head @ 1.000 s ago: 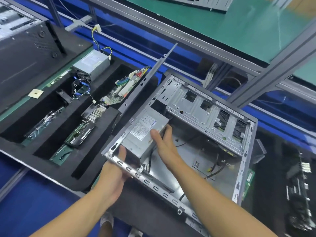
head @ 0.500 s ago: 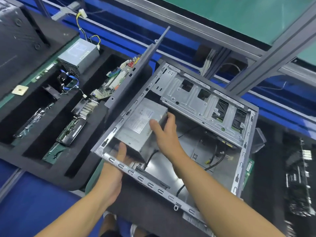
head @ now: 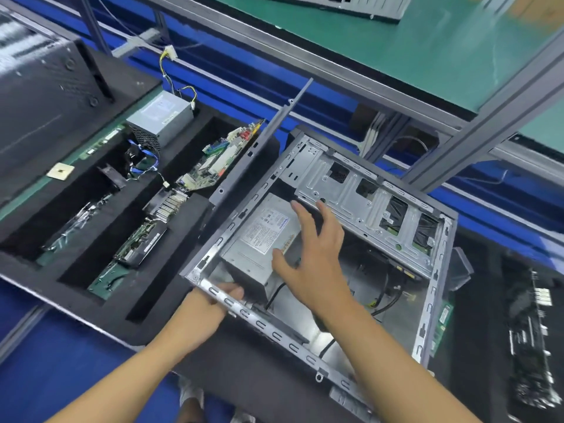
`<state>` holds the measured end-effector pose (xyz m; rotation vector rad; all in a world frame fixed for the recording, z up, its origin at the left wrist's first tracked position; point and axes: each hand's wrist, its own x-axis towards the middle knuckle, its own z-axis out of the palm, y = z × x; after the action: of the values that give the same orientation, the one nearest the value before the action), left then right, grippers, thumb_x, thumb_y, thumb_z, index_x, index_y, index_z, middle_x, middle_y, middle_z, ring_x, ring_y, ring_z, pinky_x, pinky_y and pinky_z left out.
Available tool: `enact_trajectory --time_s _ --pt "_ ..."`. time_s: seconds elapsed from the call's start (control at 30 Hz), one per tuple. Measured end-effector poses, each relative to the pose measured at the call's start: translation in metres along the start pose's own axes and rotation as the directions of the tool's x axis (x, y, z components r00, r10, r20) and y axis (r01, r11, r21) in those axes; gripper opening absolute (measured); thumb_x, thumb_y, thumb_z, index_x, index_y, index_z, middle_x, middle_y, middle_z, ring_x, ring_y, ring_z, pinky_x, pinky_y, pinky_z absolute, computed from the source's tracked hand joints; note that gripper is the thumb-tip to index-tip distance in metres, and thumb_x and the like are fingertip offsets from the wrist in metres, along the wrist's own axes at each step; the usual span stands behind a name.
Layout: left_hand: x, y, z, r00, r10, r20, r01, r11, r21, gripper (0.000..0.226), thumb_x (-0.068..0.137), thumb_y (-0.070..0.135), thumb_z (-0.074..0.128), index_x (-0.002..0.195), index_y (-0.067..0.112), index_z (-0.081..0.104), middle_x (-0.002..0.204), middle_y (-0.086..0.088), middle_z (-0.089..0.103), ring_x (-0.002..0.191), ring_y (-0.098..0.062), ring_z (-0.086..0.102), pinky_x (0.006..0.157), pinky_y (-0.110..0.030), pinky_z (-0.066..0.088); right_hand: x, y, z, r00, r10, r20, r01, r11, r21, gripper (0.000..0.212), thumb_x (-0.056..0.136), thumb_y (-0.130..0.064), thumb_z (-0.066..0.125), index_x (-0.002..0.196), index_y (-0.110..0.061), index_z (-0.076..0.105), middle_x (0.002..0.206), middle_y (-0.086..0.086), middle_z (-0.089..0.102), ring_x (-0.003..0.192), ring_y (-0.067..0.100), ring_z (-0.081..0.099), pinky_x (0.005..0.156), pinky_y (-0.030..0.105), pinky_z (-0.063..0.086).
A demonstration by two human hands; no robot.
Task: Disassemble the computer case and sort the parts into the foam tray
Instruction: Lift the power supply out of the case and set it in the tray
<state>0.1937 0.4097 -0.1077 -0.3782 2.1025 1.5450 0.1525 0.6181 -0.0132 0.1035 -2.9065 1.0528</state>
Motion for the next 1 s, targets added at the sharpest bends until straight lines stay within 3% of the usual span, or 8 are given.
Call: enact_trajectory --time_s 0.1,0.23,0.33,0.43,0.5,0.7,0.9,1.0 --pt "-0.001 0.004 -0.003 0.997 0.075 -0.007 -0.075 0.994 0.077 0.006 0.093 0.039 0.067 0.095 0.042 0.072 0.097 0.035 0.069 0.096 0.019 0.059 0.083 -0.01 0.042 0.02 -0.017 -0.01 0.934 -0.227 0.275 0.326 0.857 -0.398 0.059 0.088 -0.028 0.053 0.146 -0.035 0.044 0.166 0.004 0.016 0.153 0.029 0.007 0.124 0.053 0.002" --pt "-0.001 0.002 -0.008 0.997 0.069 0.024 -0.071 0.994 0.081 0.025 0.093 0.021 0.067 0.09 0.045 0.074 0.101 0.031 0.071 0.102 0.013 0.061 0.093 -0.018 0.045 0.029 -0.023 -0.023 0.825 -0.184 0.534 0.472 0.744 -0.472 0.069 0.086 -0.019 0.054 0.152 -0.028 0.033 0.165 0.002 0.017 0.151 0.027 0.012 0.123 0.047 0.011" --pt "-0.002 -0.007 -0.011 1.0 -0.02 -0.017 0.02 1.0 -0.003 0.02 0.087 0.01 0.07 0.098 0.025 0.076 0.099 0.009 0.076 0.101 -0.007 0.068 0.097 -0.031 0.051 0.016 -0.021 -0.025 0.825 -0.174 0.538 0.501 0.664 -0.554 0.069 0.08 -0.024 0.061 0.144 -0.023 0.037 0.163 0.007 0.018 0.147 0.032 0.018 0.12 0.048 0.02" --pt "-0.008 -0.011 -0.016 0.983 -0.182 0.034 0.179 0.891 -0.417 0.032 0.08 -0.023 0.061 0.101 0.0 0.065 0.101 -0.015 0.072 0.093 -0.023 0.074 0.077 -0.032 0.059 0.003 -0.025 -0.02 0.865 -0.132 0.484 0.452 0.624 -0.637 0.068 0.068 -0.019 0.07 0.129 -0.016 0.042 0.161 0.007 0.021 0.135 0.038 0.036 0.093 0.046 0.039" --pt "-0.015 -0.008 -0.02 0.967 -0.237 0.095 0.246 0.769 -0.59 0.038 0.077 -0.03 0.058 0.101 -0.001 0.063 0.101 -0.017 0.071 0.089 -0.021 0.075 0.067 -0.028 0.059 0.003 -0.028 -0.017 0.876 -0.157 0.455 0.458 0.567 -0.685 0.064 0.065 -0.01 0.066 0.124 -0.014 0.041 0.164 0.002 0.018 0.12 0.037 0.045 0.074 0.038 0.033" --pt "-0.027 0.001 -0.027 0.961 -0.248 0.121 0.254 0.622 -0.741 0.036 0.076 -0.023 0.067 0.106 -0.004 0.064 0.096 -0.016 0.076 0.087 -0.02 0.076 0.062 -0.026 0.06 0.018 -0.033 -0.011 0.881 -0.199 0.43 0.469 0.498 -0.729 0.099 0.067 0.002 0.06 0.152 -0.02 0.015 0.156 -0.001 0.019 0.109 0.031 0.04 0.067 0.037 0.031" --pt "-0.042 0.009 -0.034 0.944 -0.286 0.165 0.3 0.531 -0.793 0.044 0.075 -0.026 0.065 0.113 -0.004 0.062 0.106 -0.017 0.075 0.091 -0.02 0.075 0.061 -0.029 0.061 0.024 -0.035 -0.013 0.826 -0.276 0.492 0.562 0.472 -0.679 0.077 0.077 0.002 0.054 0.147 -0.018 0.029 0.155 0.009 0.024 0.123 0.036 0.038 0.092 0.041 0.035" --pt "-0.054 0.015 -0.04 0.926 -0.286 0.245 0.36 0.483 -0.798 0.049 0.074 -0.027 0.064 0.117 -0.004 0.062 0.111 -0.017 0.073 0.095 -0.02 0.074 0.063 -0.031 0.061 0.03 -0.028 -0.01 0.779 -0.272 0.565 0.619 0.484 -0.619 0.075 0.084 0.002 0.051 0.152 -0.012 0.023 0.161 0.009 0.018 0.149 0.037 0.014 0.122 0.047 0.013"
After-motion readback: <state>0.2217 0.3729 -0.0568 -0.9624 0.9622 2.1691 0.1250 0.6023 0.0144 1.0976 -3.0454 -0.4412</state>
